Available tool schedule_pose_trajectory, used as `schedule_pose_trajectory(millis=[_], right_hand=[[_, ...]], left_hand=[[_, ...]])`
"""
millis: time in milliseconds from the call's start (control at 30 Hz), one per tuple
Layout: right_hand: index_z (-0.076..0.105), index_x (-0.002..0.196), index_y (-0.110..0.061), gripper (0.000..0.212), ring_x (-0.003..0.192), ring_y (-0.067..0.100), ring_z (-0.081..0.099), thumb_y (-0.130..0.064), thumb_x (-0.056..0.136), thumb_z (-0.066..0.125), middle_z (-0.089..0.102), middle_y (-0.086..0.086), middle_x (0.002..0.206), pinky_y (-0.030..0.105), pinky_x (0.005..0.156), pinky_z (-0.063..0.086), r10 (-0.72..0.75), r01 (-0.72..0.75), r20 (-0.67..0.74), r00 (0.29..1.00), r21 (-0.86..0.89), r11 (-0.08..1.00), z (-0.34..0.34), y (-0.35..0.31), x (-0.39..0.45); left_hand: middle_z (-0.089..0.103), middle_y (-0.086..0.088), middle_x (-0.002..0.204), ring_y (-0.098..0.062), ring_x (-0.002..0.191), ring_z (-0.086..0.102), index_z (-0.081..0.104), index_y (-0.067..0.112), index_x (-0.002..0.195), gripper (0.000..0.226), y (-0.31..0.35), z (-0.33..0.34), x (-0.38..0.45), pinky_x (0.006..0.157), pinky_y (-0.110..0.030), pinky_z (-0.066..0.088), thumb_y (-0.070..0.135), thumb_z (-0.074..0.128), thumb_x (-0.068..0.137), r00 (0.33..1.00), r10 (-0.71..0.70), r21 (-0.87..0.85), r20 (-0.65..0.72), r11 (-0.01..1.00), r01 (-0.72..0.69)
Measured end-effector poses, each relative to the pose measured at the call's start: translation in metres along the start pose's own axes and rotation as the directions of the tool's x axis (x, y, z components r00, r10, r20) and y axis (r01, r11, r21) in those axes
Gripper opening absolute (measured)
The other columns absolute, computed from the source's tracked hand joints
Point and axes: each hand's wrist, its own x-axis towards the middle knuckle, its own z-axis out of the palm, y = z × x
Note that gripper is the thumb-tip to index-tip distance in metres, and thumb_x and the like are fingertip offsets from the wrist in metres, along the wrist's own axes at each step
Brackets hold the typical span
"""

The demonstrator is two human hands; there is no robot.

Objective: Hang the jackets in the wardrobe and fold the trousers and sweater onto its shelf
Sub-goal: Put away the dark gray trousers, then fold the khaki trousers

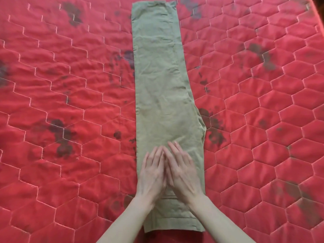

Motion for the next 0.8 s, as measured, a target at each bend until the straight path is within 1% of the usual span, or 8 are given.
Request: schedule_pose_trajectory(millis=[133, 200, 333, 433, 500, 567, 700, 800], right_hand=[[0.040, 0.160, -0.013, 0.055, 0.159, 0.023, 0.023, -0.027, 0.107, 0.045, 0.031, 0.006, 0.170, 0.046, 0.125, 0.031, 0.048, -0.042, 0.091, 0.995, -0.059, 0.997, 0.036, 0.023, 0.029], [0.036, 0.162, -0.016, 0.057, 0.160, 0.024, 0.019, -0.036, 0.109, 0.040, 0.025, 0.005, 0.171, 0.048, 0.125, 0.029, 0.095, -0.080, 0.155, 0.983, -0.100, 0.992, 0.053, 0.039, 0.026], [0.027, 0.165, -0.024, 0.065, 0.161, 0.021, 0.011, -0.048, 0.108, 0.043, 0.017, 0.002, 0.174, 0.045, 0.128, 0.021, 0.095, -0.069, 0.165, 0.982, -0.158, 0.985, 0.068, 0.073, 0.002], [0.025, 0.166, -0.026, 0.069, 0.162, 0.019, 0.011, -0.054, 0.106, 0.041, 0.017, 0.000, 0.174, 0.042, 0.129, 0.019, 0.178, -0.162, 0.121, 0.977, -0.134, 0.978, 0.065, 0.089, -0.012], [0.020, 0.167, -0.026, 0.070, 0.162, 0.017, 0.009, -0.055, 0.105, 0.036, 0.014, -0.001, 0.175, 0.045, 0.129, 0.018, 0.255, -0.237, 0.122, 0.959, -0.140, 0.961, 0.061, 0.093, -0.023], [0.015, 0.168, -0.026, 0.072, 0.162, 0.016, 0.008, -0.057, 0.105, 0.032, 0.009, -0.002, 0.176, 0.049, 0.129, 0.016, 0.287, -0.265, 0.138, 0.948, -0.156, 0.951, 0.058, 0.097, -0.033], [0.009, 0.168, -0.023, 0.076, 0.162, 0.018, 0.004, -0.059, 0.104, 0.029, 0.002, 0.001, 0.176, 0.050, 0.130, 0.011, 0.225, -0.187, 0.201, 0.953, -0.193, 0.963, 0.050, 0.104, -0.046], [0.014, 0.167, -0.014, 0.077, 0.162, 0.027, 0.009, -0.054, 0.105, 0.036, 0.006, 0.012, 0.175, 0.051, 0.129, 0.013, 0.087, -0.035, 0.234, 0.968, -0.220, 0.975, 0.039, 0.109, -0.061]], left_hand=[[0.036, -0.012, 0.166, -0.029, 0.156, 0.030, 0.040, 0.002, 0.157, 0.060, -0.005, 0.027, 0.017, 0.123, -0.052, 0.034, 0.021, 0.032, 0.100, 0.994, -0.108, 0.016, 0.036, 0.994, 0.107], [0.026, -0.010, 0.170, -0.027, 0.159, 0.022, 0.033, 0.006, 0.161, 0.062, -0.012, 0.043, 0.011, 0.125, -0.052, 0.030, 0.029, 0.033, 0.104, 0.988, -0.137, 0.042, 0.069, 0.990, 0.135], [0.012, -0.008, 0.175, -0.024, 0.162, 0.008, 0.021, 0.014, 0.166, 0.068, -0.028, 0.067, -0.007, 0.130, -0.049, 0.018, 0.042, 0.041, 0.107, 0.992, -0.091, 0.081, 0.087, 0.993, 0.084], [0.010, -0.007, 0.175, -0.025, 0.162, 0.008, 0.020, 0.017, 0.167, 0.069, -0.039, 0.071, -0.018, 0.130, -0.048, 0.017, 0.044, 0.042, 0.107, 0.994, -0.066, 0.105, 0.083, 0.993, 0.057], [0.009, -0.007, 0.175, -0.025, 0.162, 0.008, 0.019, 0.018, 0.167, 0.070, -0.046, 0.069, -0.025, 0.129, -0.047, 0.017, 0.045, 0.043, 0.107, 0.994, -0.041, 0.118, 0.099, 0.993, 0.029], [0.007, -0.008, 0.175, -0.026, 0.162, 0.007, 0.018, 0.017, 0.167, 0.072, -0.052, 0.065, -0.031, 0.129, -0.047, 0.017, 0.046, 0.043, 0.107, 0.991, -0.005, 0.135, 0.133, 0.991, -0.013], [0.006, -0.013, 0.175, -0.029, 0.162, 0.007, 0.018, 0.017, 0.167, 0.074, -0.062, 0.050, -0.041, 0.126, -0.049, 0.021, 0.051, 0.042, 0.106, 0.972, 0.086, 0.181, 0.216, 0.975, -0.127], [0.012, -0.015, 0.174, -0.036, 0.160, 0.012, 0.021, 0.016, 0.166, 0.075, -0.068, 0.034, -0.056, 0.126, -0.051, 0.022, 0.051, 0.046, 0.105, 0.920, 0.235, 0.254, 0.313, 0.913, -0.320]])
